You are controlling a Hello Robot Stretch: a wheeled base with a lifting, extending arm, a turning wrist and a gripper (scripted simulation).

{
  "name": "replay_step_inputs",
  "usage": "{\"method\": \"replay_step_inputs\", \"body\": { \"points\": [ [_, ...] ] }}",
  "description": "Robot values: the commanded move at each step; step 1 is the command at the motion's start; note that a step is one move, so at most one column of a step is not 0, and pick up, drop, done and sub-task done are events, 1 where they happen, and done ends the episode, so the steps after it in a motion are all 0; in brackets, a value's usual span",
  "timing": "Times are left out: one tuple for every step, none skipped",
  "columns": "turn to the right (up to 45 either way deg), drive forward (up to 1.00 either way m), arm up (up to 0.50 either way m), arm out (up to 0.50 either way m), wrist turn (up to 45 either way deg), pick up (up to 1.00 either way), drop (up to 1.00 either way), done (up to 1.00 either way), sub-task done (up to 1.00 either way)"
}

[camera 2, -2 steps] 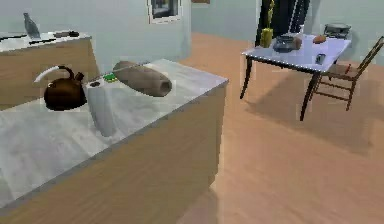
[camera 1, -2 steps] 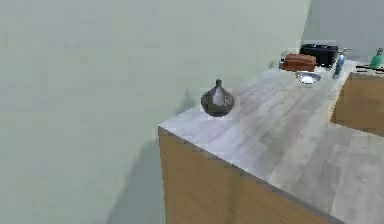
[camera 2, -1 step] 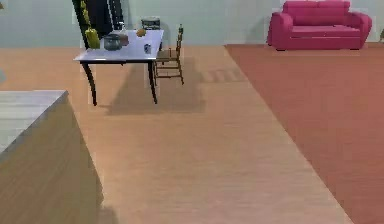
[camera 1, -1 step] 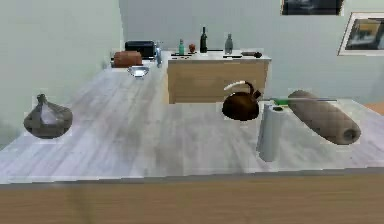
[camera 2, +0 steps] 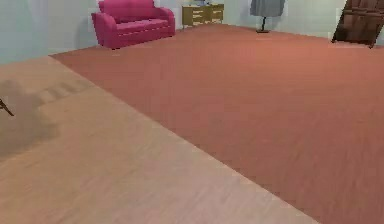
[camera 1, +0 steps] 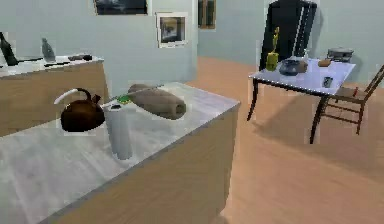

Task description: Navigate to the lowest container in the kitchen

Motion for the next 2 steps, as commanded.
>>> {"method": "replay_step_inputs", "body": {
  "points": [
    [45.0, 0.00, 0.00, 0.00, 0.0, 0.00, 0.00, 0.00, 0.00],
    [9.0, 0.00, 0.00, 0.00, 0.0, 0.00, 0.00, 0.00, 0.00]
  ]
}}
